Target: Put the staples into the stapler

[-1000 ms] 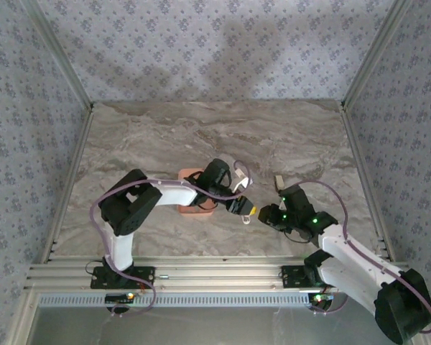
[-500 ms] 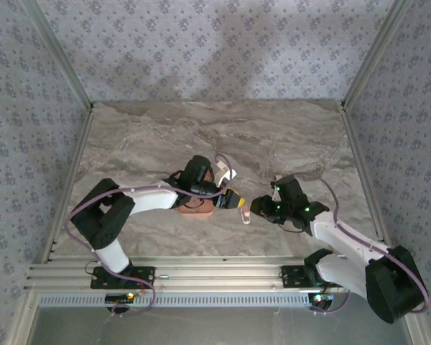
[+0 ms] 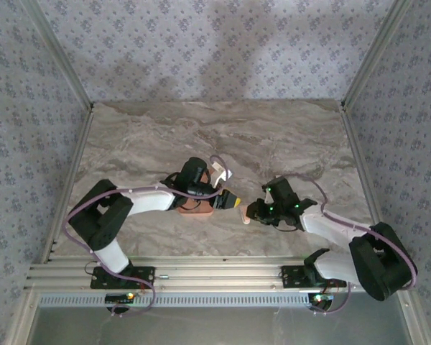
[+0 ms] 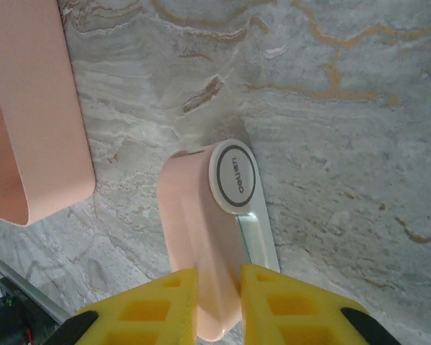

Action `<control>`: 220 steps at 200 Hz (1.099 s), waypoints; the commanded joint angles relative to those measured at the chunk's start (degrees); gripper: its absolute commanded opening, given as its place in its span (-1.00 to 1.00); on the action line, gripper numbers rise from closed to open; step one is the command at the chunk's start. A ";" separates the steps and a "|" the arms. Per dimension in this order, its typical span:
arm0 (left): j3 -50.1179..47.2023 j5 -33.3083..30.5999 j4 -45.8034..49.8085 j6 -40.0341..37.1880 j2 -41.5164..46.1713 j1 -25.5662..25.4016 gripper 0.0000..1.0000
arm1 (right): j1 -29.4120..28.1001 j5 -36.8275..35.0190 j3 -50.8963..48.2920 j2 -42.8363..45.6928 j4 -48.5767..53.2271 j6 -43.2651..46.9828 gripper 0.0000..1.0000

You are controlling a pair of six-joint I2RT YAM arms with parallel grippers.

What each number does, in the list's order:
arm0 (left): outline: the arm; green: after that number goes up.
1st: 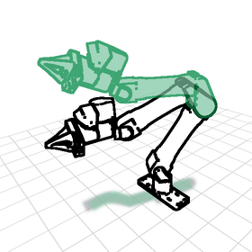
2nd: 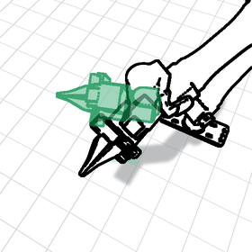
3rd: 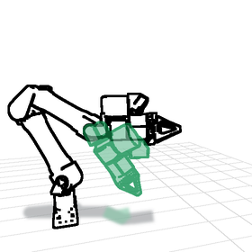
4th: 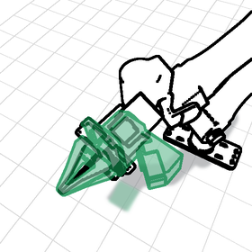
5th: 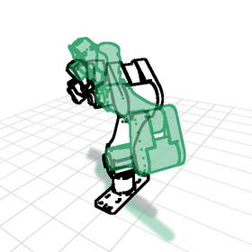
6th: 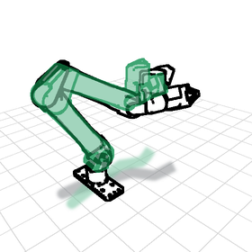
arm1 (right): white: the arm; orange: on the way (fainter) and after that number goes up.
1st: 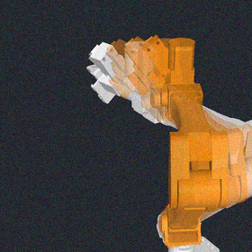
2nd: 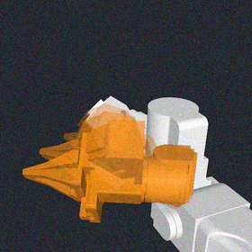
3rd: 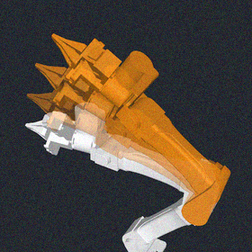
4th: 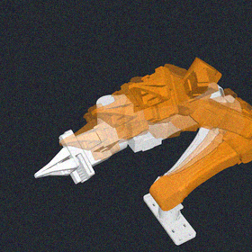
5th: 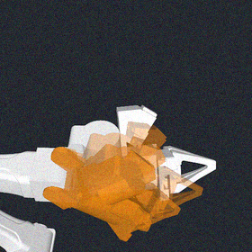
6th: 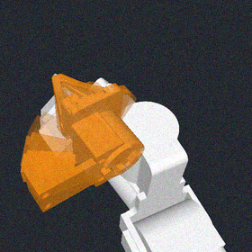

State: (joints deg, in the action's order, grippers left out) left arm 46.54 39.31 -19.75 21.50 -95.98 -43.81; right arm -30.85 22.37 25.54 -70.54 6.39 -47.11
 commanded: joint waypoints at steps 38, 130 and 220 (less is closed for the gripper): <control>-0.83 -1.43 -0.67 -0.74 3.11 0.85 0.08 | -2.01 -5.68 2.45 -3.13 12.19 3.02 -0.51; -6.28 -13.75 0.89 1.33 12.07 4.05 0.13 | -8.72 -19.66 21.92 -5.27 32.60 9.51 -0.06; -12.85 -20.30 5.28 0.57 23.32 9.17 0.16 | -13.20 -23.13 30.47 -19.78 35.49 13.64 -0.50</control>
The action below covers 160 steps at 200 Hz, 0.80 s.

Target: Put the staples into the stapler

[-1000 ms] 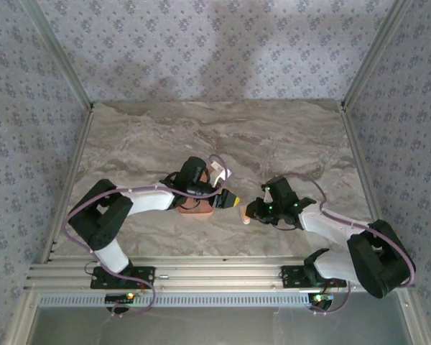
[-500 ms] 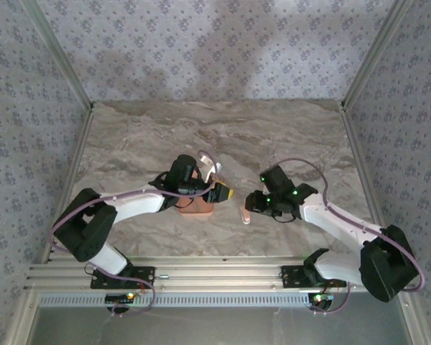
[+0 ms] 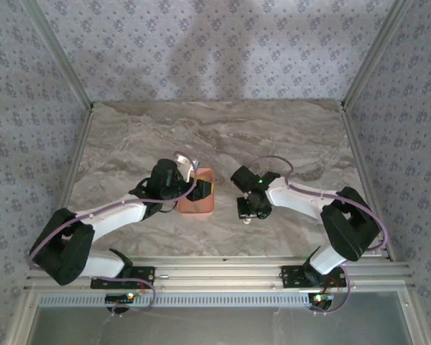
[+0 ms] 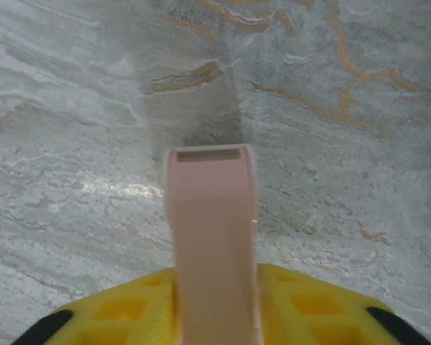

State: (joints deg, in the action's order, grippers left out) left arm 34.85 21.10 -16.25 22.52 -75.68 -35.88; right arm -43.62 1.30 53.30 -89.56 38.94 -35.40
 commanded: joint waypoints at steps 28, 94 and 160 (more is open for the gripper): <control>-1.37 -6.54 5.66 0.40 6.01 3.58 0.15 | 0.37 -2.95 5.91 -0.86 3.36 2.92 -0.59; -3.84 -15.29 11.43 1.27 15.24 12.61 0.27 | 4.61 -3.90 17.67 -12.58 3.25 7.56 -0.52; -1.83 -19.18 17.15 -5.17 22.67 21.95 0.43 | 7.11 -8.08 20.32 -7.20 5.61 11.67 0.08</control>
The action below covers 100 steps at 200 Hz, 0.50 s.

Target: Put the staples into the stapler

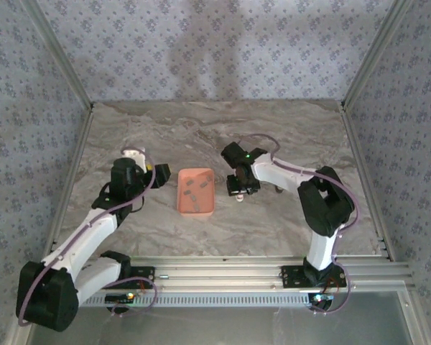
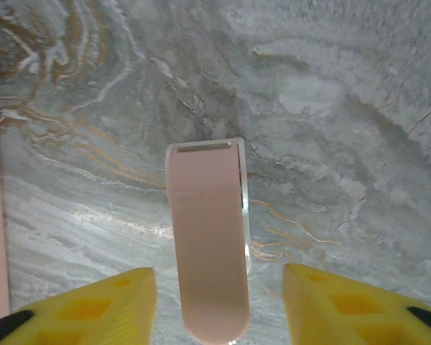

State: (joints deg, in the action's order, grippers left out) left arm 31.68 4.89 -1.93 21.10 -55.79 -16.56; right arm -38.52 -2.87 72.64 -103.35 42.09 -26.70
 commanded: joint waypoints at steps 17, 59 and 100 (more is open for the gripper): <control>3.03 -4.52 4.11 -6.78 4.13 4.62 0.51 | 5.17 -6.45 -0.66 11.69 1.10 6.04 0.16; 2.93 -13.09 1.64 -9.81 4.54 8.90 0.71 | 15.00 -14.97 -14.40 25.51 -18.45 19.38 1.00; -6.33 -19.58 -12.57 -14.19 5.38 9.92 0.72 | 26.25 -17.23 -30.60 30.55 -41.76 23.90 1.00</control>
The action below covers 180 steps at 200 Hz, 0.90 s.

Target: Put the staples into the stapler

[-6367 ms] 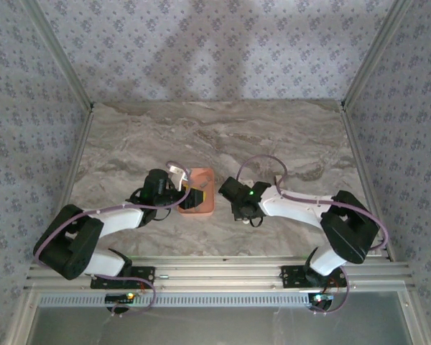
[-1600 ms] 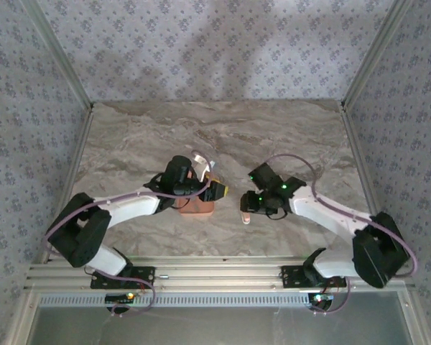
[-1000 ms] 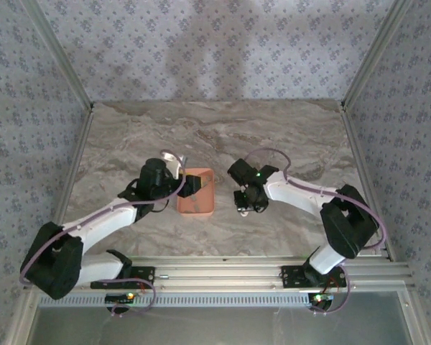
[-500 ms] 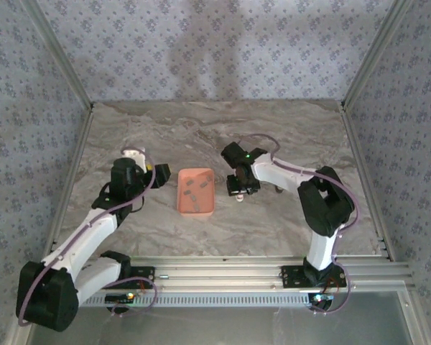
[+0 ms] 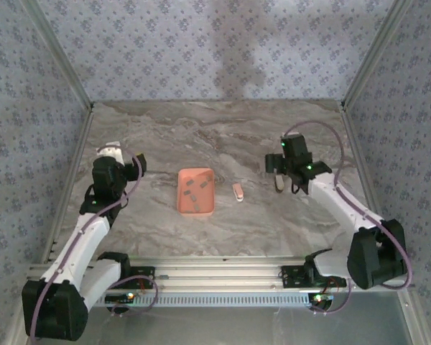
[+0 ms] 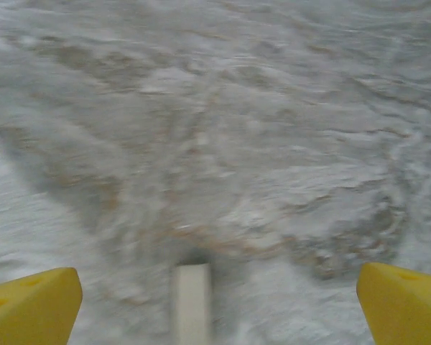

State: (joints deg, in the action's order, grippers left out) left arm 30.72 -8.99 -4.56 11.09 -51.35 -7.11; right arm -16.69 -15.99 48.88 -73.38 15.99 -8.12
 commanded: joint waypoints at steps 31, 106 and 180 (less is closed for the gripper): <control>-14.31 -7.00 -23.99 -5.78 -3.41 1.72 0.79 | 10.92 -1.73 -16.84 0.46 -31.41 4.89 1.00; -11.06 -0.72 -53.80 -8.77 -38.92 7.05 0.97 | 17.80 9.12 -29.28 -15.30 -71.02 8.03 1.00; -8.67 -1.01 -44.43 -6.68 -36.18 7.96 0.97 | 19.15 13.49 -27.46 -14.34 -65.17 8.21 1.00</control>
State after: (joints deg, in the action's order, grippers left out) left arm 20.86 -9.72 -48.27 4.12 -88.18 1.37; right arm 2.35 -4.01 20.80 -88.05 -46.61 -0.73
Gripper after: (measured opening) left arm 0.985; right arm 0.998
